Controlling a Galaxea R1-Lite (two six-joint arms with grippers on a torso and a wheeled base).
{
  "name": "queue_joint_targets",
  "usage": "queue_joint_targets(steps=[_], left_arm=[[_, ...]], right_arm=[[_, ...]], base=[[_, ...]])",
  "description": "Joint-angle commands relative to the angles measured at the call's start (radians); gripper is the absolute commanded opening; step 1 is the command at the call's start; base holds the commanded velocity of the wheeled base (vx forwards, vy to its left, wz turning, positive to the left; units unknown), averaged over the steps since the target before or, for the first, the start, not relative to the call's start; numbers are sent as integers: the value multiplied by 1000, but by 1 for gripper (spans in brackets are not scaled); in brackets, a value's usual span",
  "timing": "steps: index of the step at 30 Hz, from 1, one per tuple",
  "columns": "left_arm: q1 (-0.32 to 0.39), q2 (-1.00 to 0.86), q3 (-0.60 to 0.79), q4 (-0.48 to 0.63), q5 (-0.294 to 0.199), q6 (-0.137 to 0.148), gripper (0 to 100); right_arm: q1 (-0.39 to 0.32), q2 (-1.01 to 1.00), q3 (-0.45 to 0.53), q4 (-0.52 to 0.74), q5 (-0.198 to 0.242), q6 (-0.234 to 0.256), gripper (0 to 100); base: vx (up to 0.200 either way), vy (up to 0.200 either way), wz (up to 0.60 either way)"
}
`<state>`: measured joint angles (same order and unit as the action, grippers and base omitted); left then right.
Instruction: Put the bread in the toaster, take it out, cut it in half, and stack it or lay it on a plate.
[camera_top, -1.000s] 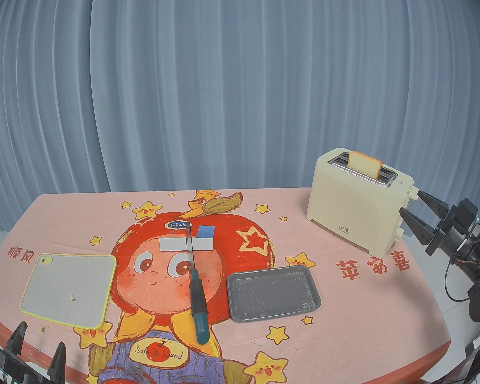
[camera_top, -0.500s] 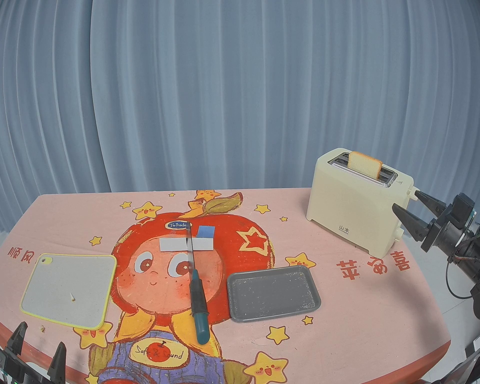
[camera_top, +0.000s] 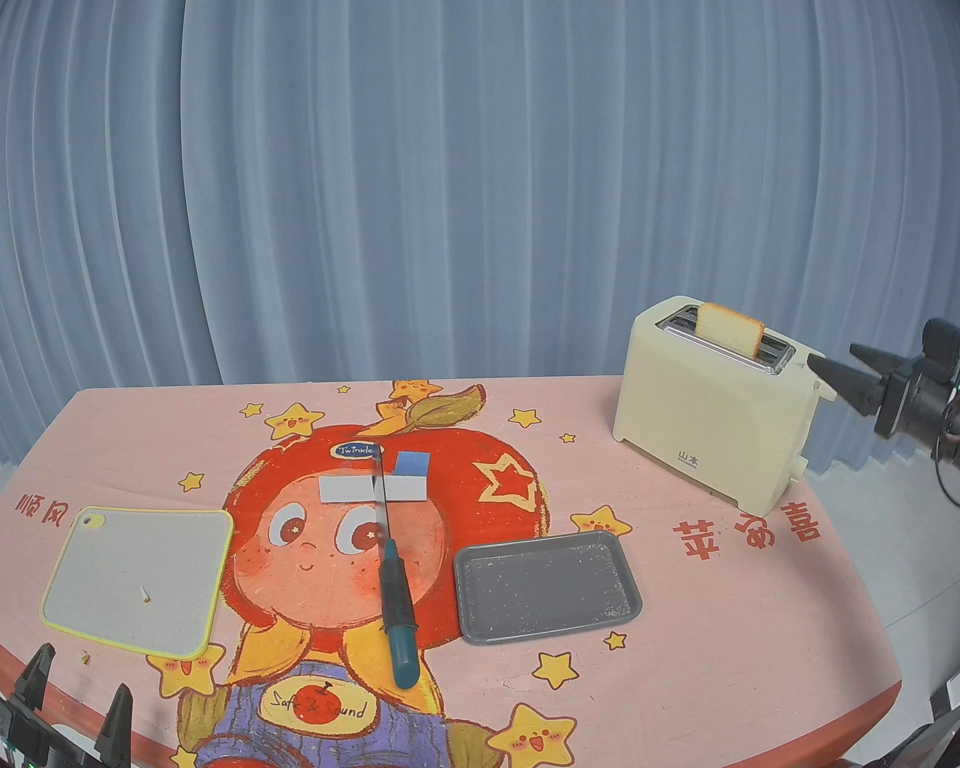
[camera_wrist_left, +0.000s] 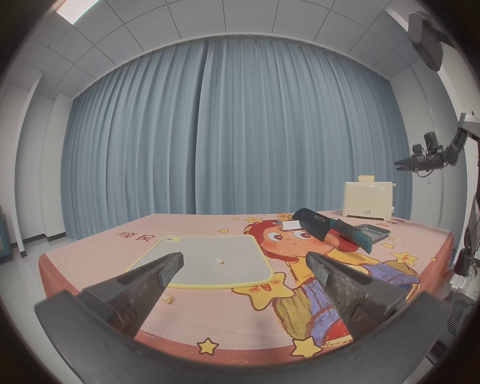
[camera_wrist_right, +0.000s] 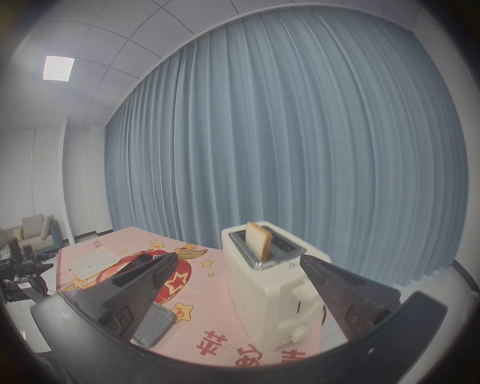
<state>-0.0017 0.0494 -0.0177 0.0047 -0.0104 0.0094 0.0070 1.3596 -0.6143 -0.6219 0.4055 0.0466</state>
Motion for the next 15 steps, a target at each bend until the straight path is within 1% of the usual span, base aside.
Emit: queue_joint_targets(steps=[1, 5, 7, 8, 12, 15], left_arm=[[0, 1, 16, 0, 0, 0, 100], [0, 1, 16, 0, 0, 0, 100], [0, 1, 16, 0, 0, 0, 100], [0, 1, 16, 0, 0, 0, 100], [0, 1, 16, 0, 0, 0, 100], [0, 1, 16, 0, 0, 0, 100]], right_arm=[[-13, -77, -151, 108, 12, -24, 100], [-19, -69, -153, 108, 13, -37, 100], [-21, -59, -162, 114, 15, -63, 100], [-21, -56, -165, 117, 15, -65, 100], [-19, -11, -226, 208, 13, -97, 100], [-18, 26, -260, 231, 15, -103, 100]], base=[[0, 0, 0], [0, 0, 0], [0, 0, 0], [0, 0, 0], [0, 0, 0], [0, 0, 0]])
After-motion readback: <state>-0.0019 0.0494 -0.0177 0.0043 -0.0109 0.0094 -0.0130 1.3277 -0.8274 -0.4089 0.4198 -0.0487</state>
